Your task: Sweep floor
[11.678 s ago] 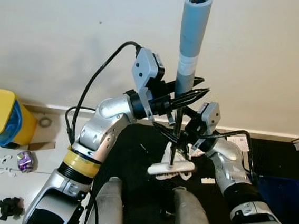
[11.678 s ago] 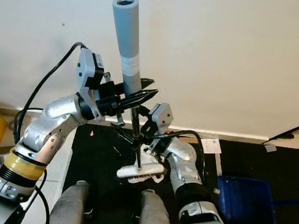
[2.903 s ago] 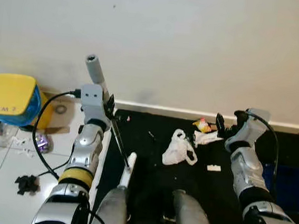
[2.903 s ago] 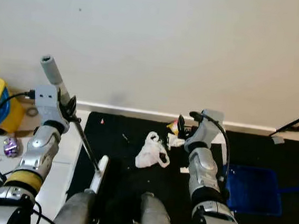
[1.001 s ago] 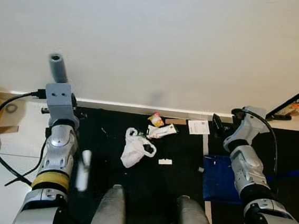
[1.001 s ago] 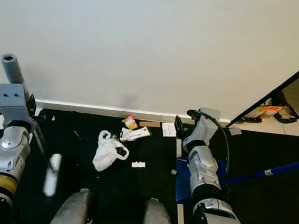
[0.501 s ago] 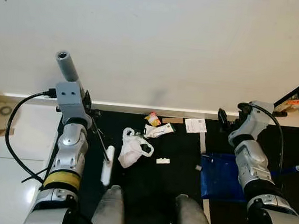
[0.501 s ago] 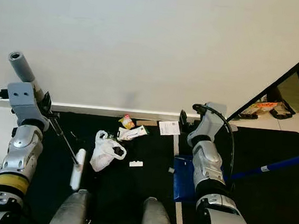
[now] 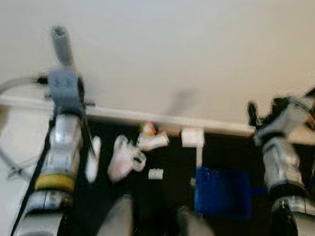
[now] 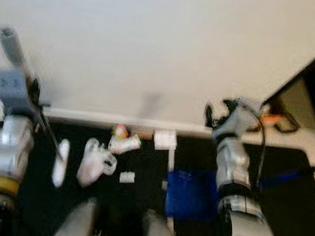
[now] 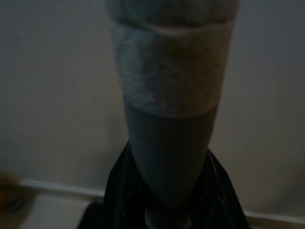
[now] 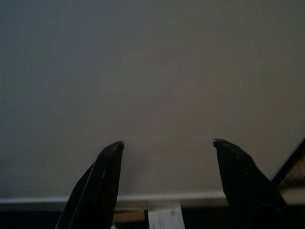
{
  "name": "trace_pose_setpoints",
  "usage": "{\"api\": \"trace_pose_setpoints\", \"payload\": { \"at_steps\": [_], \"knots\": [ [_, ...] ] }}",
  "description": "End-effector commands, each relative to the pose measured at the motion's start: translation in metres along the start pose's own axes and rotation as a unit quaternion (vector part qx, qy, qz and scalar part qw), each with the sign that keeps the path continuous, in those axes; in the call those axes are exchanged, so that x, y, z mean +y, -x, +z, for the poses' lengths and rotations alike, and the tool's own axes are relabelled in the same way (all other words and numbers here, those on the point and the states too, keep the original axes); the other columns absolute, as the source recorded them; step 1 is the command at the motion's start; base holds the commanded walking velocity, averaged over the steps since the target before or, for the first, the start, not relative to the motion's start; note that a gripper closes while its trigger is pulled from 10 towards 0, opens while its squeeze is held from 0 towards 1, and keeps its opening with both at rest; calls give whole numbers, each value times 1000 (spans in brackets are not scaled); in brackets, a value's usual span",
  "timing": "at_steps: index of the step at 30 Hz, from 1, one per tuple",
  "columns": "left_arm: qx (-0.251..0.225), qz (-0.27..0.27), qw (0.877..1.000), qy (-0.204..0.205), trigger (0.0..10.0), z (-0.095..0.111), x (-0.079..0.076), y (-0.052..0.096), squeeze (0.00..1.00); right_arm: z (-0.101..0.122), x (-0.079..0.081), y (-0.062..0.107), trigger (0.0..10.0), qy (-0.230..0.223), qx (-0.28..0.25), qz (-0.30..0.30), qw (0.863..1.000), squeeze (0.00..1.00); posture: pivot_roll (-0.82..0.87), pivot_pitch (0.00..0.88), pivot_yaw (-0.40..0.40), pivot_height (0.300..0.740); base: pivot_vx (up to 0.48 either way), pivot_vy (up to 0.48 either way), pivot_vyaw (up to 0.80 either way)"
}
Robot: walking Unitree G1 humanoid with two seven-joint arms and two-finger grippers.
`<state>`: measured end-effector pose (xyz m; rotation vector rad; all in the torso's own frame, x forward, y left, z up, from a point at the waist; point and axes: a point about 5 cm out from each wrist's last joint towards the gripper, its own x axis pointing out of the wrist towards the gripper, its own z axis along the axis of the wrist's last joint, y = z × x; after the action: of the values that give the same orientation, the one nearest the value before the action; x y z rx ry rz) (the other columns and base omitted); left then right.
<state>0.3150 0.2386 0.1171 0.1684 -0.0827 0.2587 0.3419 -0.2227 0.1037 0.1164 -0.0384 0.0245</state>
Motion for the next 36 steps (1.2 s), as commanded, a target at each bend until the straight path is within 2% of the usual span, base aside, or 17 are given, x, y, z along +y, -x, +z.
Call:
{"api": "trace_pose_setpoints", "payload": {
  "at_steps": [1,3,6,10,11,12,13,17,20,21,23,24,28,32,34,36],
  "knots": [
    [-4,3,1000,-3,10000,0,1,2,0,2,-4,4,10000,3,-9,6,1000,0,24,101,-33,731,0,-480,0],
    [3,16,1000,15,10000,-2,6,3,0,14,0,0,10000,15,-30,27,999,0,25,101,-32,731,0,0,0],
    [6,20,1000,6,10000,-3,9,3,0,23,2,-3,10000,25,-48,36,998,0,25,101,-31,731,0,0,0],
    [19,32,999,-11,10000,-7,18,4,0,53,-1,-9,10000,31,-95,31,994,0,28,113,-33,731,0,0,0],
    [19,32,999,-11,10000,-7,18,4,0,53,-1,-9,10000,31,-95,31,994,0,28,113,-33,731,0,0,0],
    [22,37,999,-17,10000,-8,22,4,0,62,-3,-9,10000,46,-106,23,993,0,27,115,-34,731,0,0,0],
    [22,37,999,-17,10000,-8,22,4,0,62,-3,-9,10000,46,-106,23,993,0,27,115,-34,731,0,0,0],
    [24,46,998,-24,10000,-9,29,5,0,79,-13,-8,10000,97,-117,-4,988,0,26,126,-33,731,0,0,0],
    [26,47,998,-26,10000,-9,31,5,0,87,-20,-7,10000,111,-124,-15,986,8,24,127,-32,731,0,0,0],
    [27,47,998,-26,10000,-9,31,5,0,90,-26,-6,10000,121,-123,-27,985,569,23,130,-32,731,0,0,0],
    [28,47,998,-26,10000,-9,30,5,0,92,-30,-5,10000,128,-121,-35,984,569,23,130,-32,731,0,0,0],
    [28,46,998,-27,10000,-10,30,5,0,94,-38,-3,10000,135,-119,-54,982,1000,20,131,-32,731,0,0,0],
    [31,45,998,-26,10000,-10,29,5,0,97,-63,7,10000,150,-105,-119,976,1000,18,133,-33,731,0,0,0],
    [32,44,998,-24,10000,-10,29,5,0,96,-75,14,10000,173,-94,-150,969,1000,17,137,-34,731,0,0,0],
    [35,41,998,-23,10000,-11,29,5,0,97,-96,27,10000,202,-85,-211,953,1000,16,139,-36,731,0,0,0],
    [35,41,998,-23,10000,-11,29,5,0,97,-96,27,10000,202,-85,-211,953,1000,16,139,-36,731,0,0,0]
  ]
}}
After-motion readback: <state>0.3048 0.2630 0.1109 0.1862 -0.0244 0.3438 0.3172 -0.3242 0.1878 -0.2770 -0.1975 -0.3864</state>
